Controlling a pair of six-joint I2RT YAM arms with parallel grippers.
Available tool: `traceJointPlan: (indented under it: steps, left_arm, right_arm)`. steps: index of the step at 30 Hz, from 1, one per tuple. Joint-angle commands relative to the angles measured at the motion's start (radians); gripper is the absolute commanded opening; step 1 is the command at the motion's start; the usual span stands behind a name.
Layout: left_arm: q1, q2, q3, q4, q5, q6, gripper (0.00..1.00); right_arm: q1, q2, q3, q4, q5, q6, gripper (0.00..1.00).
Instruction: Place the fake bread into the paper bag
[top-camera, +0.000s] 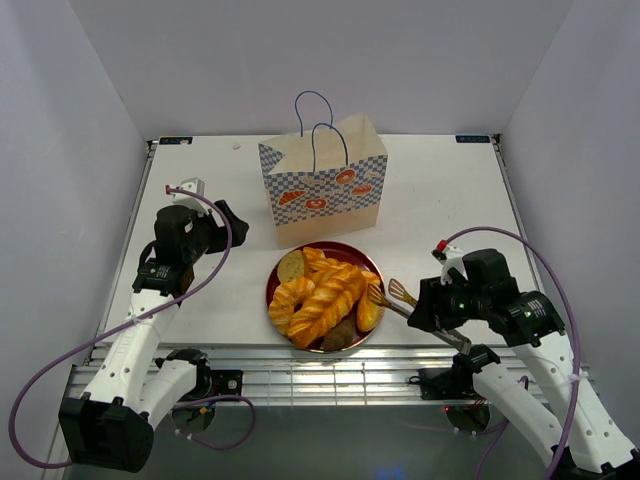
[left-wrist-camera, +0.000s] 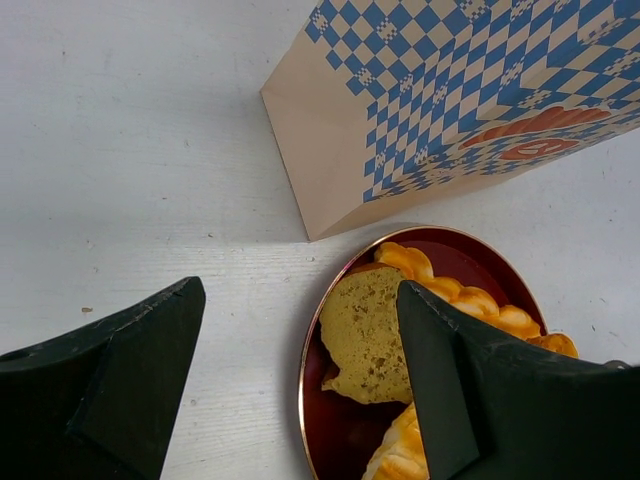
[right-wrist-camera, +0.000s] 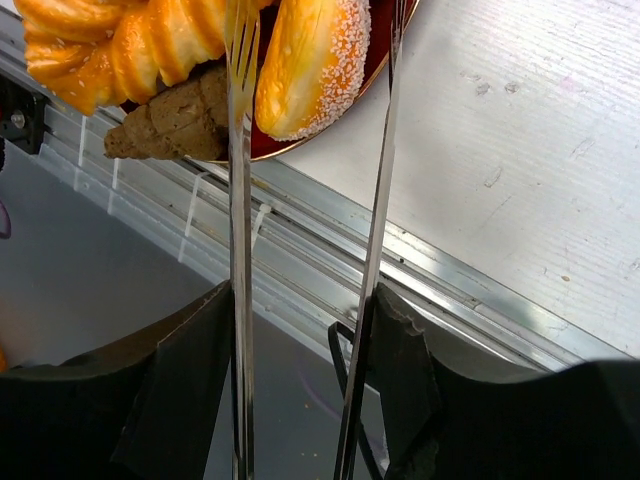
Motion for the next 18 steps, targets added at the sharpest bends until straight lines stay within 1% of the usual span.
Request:
traceJointPlan:
  steps: [1,3,7,13,18]
  left_arm:
    - [-0.004,-0.014,0.019,0.016,-0.040,-0.013,0.88]
    - [-0.004,-0.023,0.017,0.014,-0.083,-0.027,0.88]
    - [-0.004,-0.026,0.022,0.002,-0.109,-0.027,0.87]
    - [-0.004,-0.005,0.034,-0.013,-0.089,-0.035,0.87]
    - [-0.004,-0.017,0.026,-0.001,-0.064,-0.033,0.86]
  right_arm:
    - [0.005,0.005,-0.012,0.054,-0.007,0.010,0.61]
    - [0.006,0.010,-0.026,0.066,-0.019,0.010,0.61]
    - [0.005,0.010,-0.049,0.084,-0.038,0.013,0.61]
    - [0.005,0.013,-0.069,0.095,-0.032,0.019,0.61]
    - [0.006,0.022,-0.092,0.121,-0.062,0.027,0.61]
